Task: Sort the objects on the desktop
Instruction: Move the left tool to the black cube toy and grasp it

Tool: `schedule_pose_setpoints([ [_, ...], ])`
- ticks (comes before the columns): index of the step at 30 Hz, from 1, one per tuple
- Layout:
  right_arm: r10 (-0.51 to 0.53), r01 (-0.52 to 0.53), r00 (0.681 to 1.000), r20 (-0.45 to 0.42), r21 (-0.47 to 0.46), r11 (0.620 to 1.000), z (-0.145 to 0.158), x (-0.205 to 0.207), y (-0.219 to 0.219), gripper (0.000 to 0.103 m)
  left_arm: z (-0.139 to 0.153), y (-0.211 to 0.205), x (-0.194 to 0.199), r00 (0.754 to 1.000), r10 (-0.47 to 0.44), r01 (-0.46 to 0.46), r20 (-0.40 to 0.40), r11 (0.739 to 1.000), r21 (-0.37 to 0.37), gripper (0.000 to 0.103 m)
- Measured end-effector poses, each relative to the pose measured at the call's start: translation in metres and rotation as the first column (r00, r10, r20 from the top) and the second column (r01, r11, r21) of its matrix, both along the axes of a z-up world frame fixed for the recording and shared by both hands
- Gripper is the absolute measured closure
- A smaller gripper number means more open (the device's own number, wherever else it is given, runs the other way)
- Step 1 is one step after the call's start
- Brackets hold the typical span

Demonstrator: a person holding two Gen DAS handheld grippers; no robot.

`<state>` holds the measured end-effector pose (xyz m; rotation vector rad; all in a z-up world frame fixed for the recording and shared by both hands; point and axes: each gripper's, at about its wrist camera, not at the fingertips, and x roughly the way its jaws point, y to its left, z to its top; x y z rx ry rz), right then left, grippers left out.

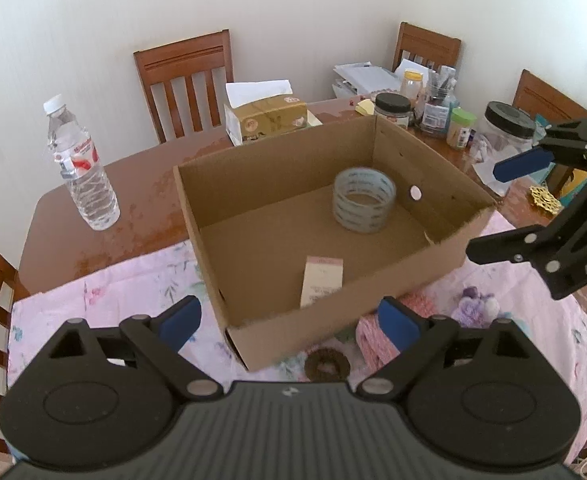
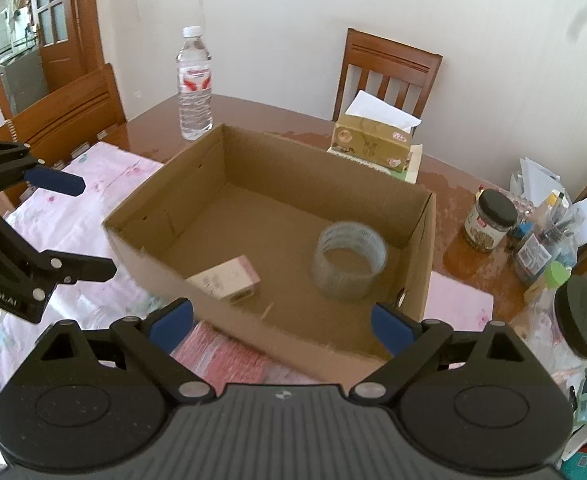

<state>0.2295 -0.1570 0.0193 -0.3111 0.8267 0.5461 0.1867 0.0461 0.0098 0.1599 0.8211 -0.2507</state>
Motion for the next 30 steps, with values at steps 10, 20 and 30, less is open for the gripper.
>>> schedule_pose_setpoints([
  [10, 0.022, -0.023, 1.0, -0.018, -0.014, 1.0, -0.011, -0.044, -0.004, 0.005, -0.024, 0.016, -0.038, 0.998, 0.027, -0.031, -0.054, 0.997, -0.073, 0.008],
  [20, -0.007, 0.006, 0.999, -0.046, -0.028, 1.0, -0.028, -0.077, -0.009, 0.005, -0.058, 0.038, -0.065, 0.982, 0.108, -0.118, -0.157, 0.991, -0.061, 0.008],
  [30, -0.068, 0.068, 0.998, -0.016, -0.036, 0.997, -0.039, -0.105, -0.011, 0.004, -0.086, 0.045, -0.082, 0.962, 0.198, -0.201, -0.19, 0.98, 0.002, 0.008],
])
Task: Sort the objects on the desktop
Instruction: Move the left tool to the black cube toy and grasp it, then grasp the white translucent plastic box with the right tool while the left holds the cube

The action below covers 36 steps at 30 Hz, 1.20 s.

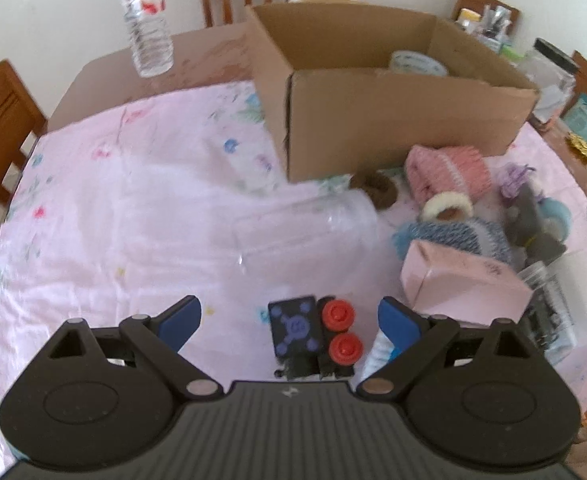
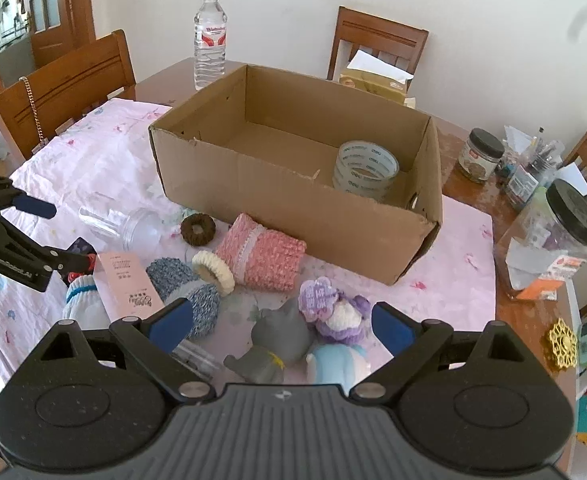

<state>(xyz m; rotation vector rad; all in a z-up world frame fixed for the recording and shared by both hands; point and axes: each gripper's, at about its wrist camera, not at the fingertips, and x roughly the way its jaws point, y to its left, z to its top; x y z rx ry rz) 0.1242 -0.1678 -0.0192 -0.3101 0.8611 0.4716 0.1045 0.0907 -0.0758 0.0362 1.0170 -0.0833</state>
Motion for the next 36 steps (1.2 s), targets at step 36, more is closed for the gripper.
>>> schedule_pose_setpoints([
  [36, -0.039, 0.034, 0.995, -0.093, -0.061, 0.998, -0.036, -0.028, -0.005, 0.004, -0.031, 0.007, -0.002, 1.0, -0.015, 0.016, -0.02, 1.0, 0.016, 0.037],
])
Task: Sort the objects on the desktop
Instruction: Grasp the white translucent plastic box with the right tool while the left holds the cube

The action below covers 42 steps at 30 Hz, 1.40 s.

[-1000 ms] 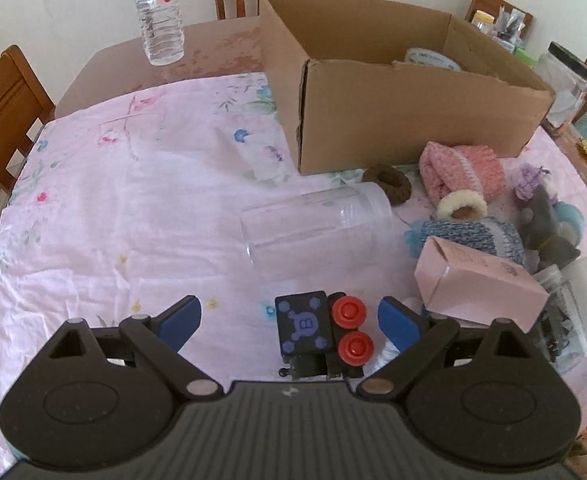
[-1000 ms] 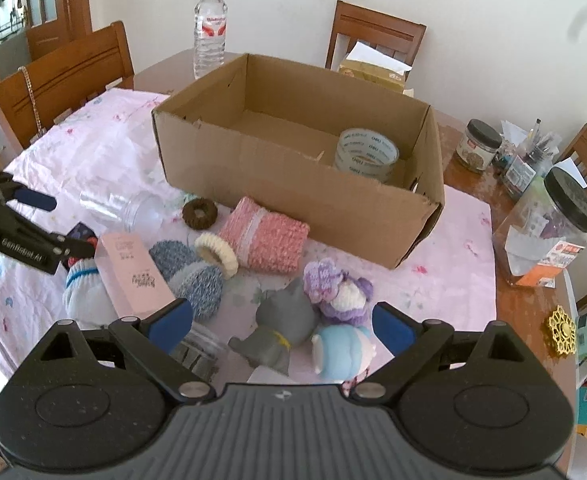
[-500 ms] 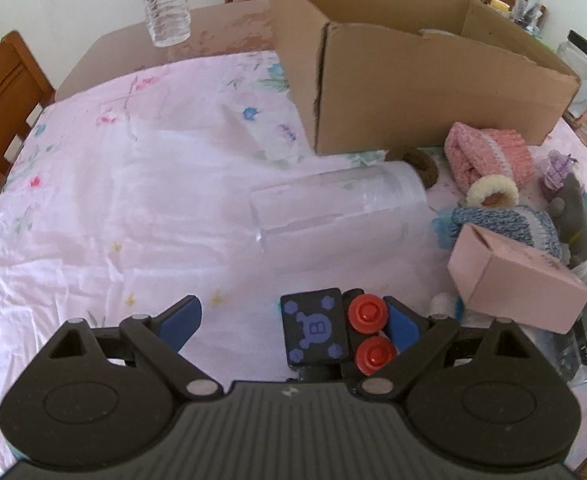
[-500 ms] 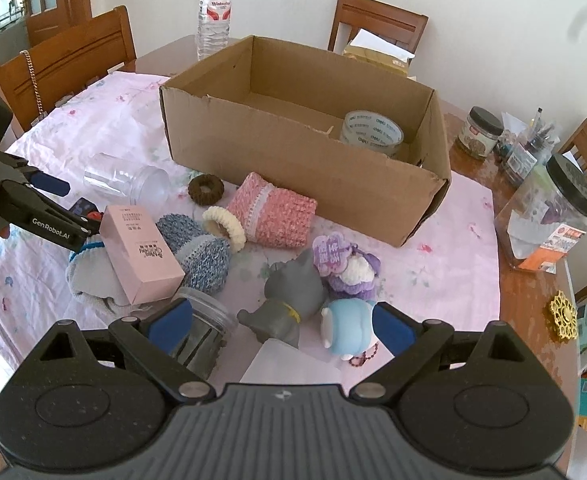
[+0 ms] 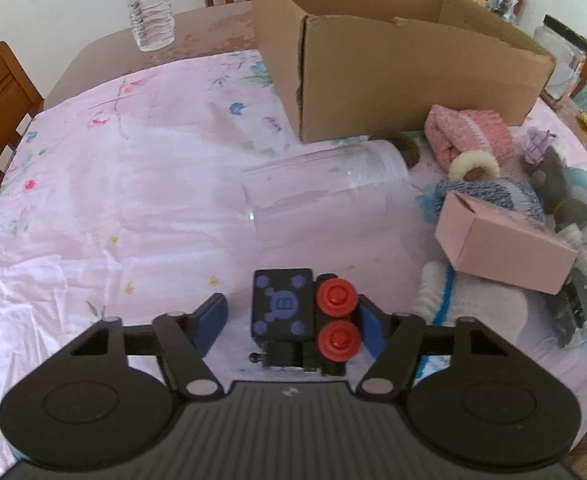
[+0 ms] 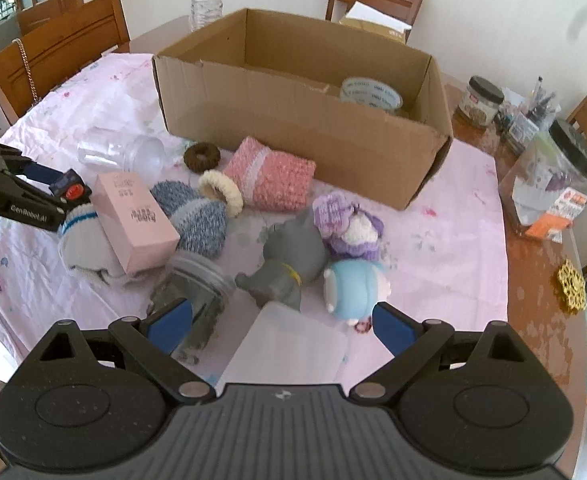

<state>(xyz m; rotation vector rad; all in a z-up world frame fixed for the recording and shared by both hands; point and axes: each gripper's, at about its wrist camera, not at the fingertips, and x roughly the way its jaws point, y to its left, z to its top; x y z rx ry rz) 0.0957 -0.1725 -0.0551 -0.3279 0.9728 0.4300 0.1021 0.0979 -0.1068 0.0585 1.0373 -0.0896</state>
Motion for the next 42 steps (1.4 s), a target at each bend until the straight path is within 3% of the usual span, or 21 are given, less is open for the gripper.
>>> schedule_pose_setpoints([
  [2, -0.006, 0.006, 1.0, -0.01, -0.002, 1.0, -0.003, -0.002, -0.002, 0.004, 0.0, -0.001, -0.001, 1.0, -0.003, 0.003, 0.008, 1.0, -0.008, 0.045],
  [8, -0.041, 0.041, 0.998, -0.043, -0.001, 0.999, -0.01, -0.006, -0.012, 0.004, 0.001, -0.005, 0.0, 1.0, -0.014, 0.014, 0.012, 1.0, -0.01, 0.051],
  [23, -0.132, 0.133, 0.982, -0.136, -0.006, 0.991, -0.038, 0.004, -0.016, 0.007, 0.002, -0.004, 0.001, 1.0, -0.024, 0.024, 0.012, 0.999, -0.022, 0.052],
  [33, -0.168, 0.161, 0.978, -0.122, -0.069, 0.985, -0.04, 0.006, -0.026, 0.008, 0.003, 0.001, 0.0, 0.999, -0.038, 0.038, -0.002, 0.999, -0.031, 0.052],
  [42, -0.194, 0.182, 0.968, -0.159, -0.086, 0.98, -0.053, 0.014, -0.012, 0.031, 0.002, -0.003, 0.0, 0.998, -0.064, 0.064, 0.002, 0.998, -0.017, 0.053],
])
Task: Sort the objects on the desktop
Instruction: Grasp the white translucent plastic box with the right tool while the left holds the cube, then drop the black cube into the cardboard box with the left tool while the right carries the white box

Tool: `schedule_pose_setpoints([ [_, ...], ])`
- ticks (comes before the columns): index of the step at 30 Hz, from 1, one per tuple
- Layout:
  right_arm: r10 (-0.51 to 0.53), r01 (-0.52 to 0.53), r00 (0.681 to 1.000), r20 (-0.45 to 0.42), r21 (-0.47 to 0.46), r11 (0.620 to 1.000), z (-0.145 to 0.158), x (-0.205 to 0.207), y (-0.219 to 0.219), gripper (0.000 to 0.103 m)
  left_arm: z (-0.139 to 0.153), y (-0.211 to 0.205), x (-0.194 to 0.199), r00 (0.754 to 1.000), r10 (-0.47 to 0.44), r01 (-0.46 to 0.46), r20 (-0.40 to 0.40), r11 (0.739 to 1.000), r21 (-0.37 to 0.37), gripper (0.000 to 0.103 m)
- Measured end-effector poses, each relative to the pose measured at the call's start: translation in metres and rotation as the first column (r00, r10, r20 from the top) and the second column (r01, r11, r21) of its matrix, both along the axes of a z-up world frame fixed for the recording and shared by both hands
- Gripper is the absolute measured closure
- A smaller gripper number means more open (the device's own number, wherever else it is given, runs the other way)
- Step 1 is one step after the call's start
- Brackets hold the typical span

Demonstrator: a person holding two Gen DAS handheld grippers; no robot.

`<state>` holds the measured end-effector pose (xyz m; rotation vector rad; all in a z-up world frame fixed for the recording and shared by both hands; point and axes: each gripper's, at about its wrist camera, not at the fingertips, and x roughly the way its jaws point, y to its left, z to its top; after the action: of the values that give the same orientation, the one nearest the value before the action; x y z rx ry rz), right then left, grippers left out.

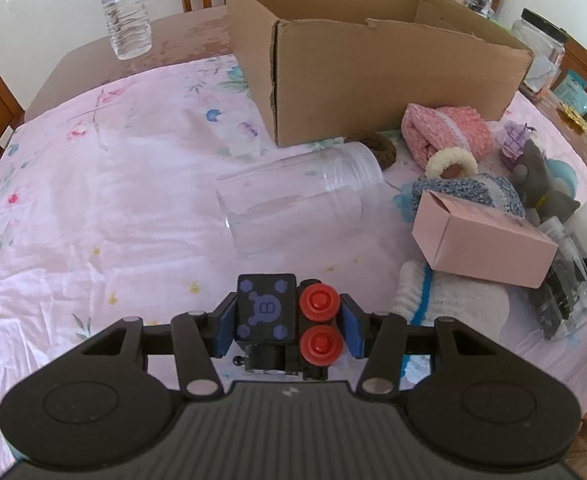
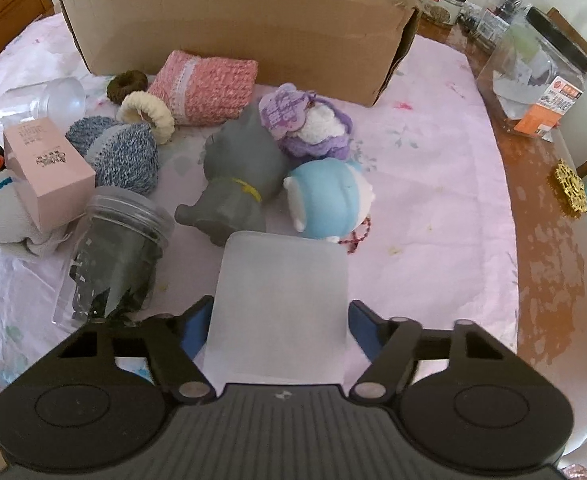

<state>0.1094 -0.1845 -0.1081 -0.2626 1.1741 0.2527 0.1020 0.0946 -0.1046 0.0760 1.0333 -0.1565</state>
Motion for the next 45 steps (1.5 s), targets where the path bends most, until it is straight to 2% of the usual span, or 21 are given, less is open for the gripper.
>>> schedule_pose_setpoints([
  [9, 0.048, -0.048, 0.999, 0.021, -0.007, 0.999, 0.017, -0.003, -0.002, 0.032, 0.009, 0.002, -0.003, 0.999, -0.029, 0.028, -0.019, 0.999, -0.039, 0.054],
  [21, 0.136, -0.135, 0.988, 0.072, -0.017, 0.991, 0.049, -0.008, -0.005, 0.032, 0.046, -0.003, -0.009, 0.995, -0.092, 0.093, 0.026, 0.994, -0.05, 0.054],
  [25, 0.16, -0.16, 0.983, 0.094, -0.004, 0.987, 0.06, -0.006, -0.004, 0.032, 0.057, -0.005, -0.007, 0.995, -0.096, 0.099, 0.035, 0.992, -0.077, 0.054],
  [36, 0.238, -0.242, 0.957, 0.164, 0.002, 0.97, 0.087, 0.013, 0.004, 0.032, 0.091, -0.025, 0.013, 0.981, -0.165, 0.174, 0.102, 0.981, -0.087, 0.054],
  [45, 0.305, -0.307, 0.923, 0.236, -0.026, 0.951, 0.109, 0.035, 0.02, 0.032, 0.118, -0.035, 0.041, 0.964, -0.198, 0.213, 0.176, 0.974, -0.072, 0.054],
])
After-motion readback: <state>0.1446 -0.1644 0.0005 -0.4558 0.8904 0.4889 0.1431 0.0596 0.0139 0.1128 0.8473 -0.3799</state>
